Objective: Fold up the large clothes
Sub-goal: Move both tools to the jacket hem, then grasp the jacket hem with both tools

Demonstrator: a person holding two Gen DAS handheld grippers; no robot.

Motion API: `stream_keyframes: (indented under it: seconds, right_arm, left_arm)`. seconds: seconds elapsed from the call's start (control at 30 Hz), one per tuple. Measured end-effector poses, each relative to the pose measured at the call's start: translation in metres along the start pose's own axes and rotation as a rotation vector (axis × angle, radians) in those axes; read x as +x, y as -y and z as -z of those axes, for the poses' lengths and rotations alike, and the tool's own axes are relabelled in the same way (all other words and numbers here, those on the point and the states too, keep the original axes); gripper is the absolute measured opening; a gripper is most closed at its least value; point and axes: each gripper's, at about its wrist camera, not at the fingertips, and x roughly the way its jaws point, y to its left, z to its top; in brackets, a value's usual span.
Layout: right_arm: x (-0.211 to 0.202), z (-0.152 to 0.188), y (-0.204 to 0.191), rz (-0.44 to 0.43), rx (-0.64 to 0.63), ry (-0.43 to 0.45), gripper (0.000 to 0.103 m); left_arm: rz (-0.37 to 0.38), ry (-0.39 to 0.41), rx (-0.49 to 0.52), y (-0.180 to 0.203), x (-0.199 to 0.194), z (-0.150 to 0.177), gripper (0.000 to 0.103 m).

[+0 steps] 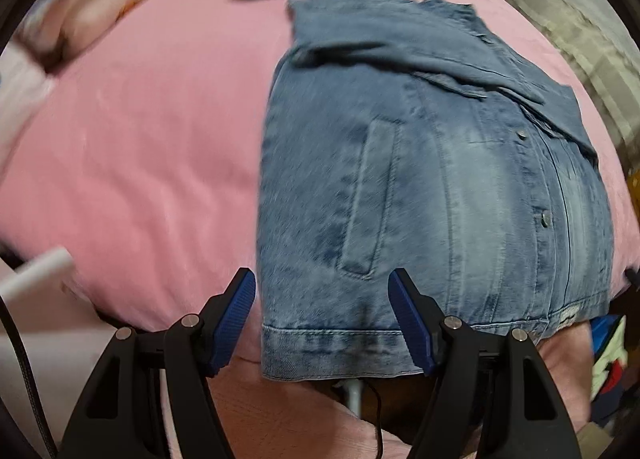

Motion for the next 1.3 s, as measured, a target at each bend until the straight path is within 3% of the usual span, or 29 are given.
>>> stream_keyframes:
  seconds: [0.33,0.73,1.1,1.3]
  right_arm:
    - [0.029,0.017,0.038,0.022,0.038,-0.053,0.065]
    - [0.057,0.03,0.069,-0.08,0.124,-0.103,0.065]
    - [0.061,0.031,0.076,-0.164,0.111,-0.103,0.067]
    - [0.064,0.029,0.073,-0.175,0.08,-0.111,0.065]
  left_arm:
    - [0.027,-0.044,-0.069,-0.026,0.026,0.004,0.068]
    - [0.132,-0.082,-0.093,-0.045,0.055,0.009,0.074]
    - [0.187,-0.112,-0.003,-0.03,0.063,0.02,0.078]
    - [0.17,-0.111,0.05,-0.019,0.066,0.023,0.077]
